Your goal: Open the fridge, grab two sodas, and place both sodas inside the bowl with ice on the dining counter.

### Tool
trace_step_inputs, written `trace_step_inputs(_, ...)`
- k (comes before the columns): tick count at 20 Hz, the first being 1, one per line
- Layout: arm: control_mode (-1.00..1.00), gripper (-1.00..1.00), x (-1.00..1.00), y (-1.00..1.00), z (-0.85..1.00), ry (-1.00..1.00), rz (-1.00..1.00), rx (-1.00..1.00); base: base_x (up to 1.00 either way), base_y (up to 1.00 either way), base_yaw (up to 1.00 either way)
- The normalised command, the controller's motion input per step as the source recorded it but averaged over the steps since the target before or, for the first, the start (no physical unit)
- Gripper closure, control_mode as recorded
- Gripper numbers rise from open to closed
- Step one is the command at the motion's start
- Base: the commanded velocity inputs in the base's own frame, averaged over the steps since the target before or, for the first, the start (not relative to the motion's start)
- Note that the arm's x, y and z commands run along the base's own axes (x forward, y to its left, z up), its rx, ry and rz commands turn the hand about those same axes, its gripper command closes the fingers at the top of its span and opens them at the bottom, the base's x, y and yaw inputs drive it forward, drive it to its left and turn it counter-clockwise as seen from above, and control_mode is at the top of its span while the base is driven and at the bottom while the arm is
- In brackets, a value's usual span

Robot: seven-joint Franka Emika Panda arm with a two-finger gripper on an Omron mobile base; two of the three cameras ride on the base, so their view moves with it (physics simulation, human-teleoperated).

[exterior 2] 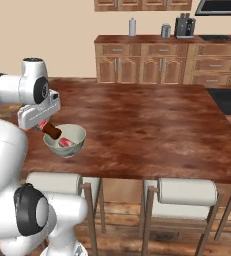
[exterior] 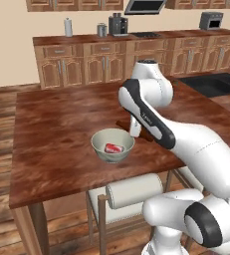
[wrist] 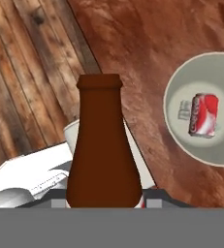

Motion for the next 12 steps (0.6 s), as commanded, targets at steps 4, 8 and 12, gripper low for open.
trace_step_inputs(4, -1.0, 1.0, 0.19, 0.05, -0.26, 0.13, 0.05, -0.13, 0.0, 0.0, 0.0)
trace_step_inputs(8, -1.0, 1.0, 0.24, 0.16, -0.3, 0.14, 0.04, -0.13, 0.0, 0.0, 0.0)
trace_step_inputs(12, -1.0, 1.0, 0.22, 0.09, -0.29, 0.15, 0.05, -0.1, 0.0, 0.0, 0.0)
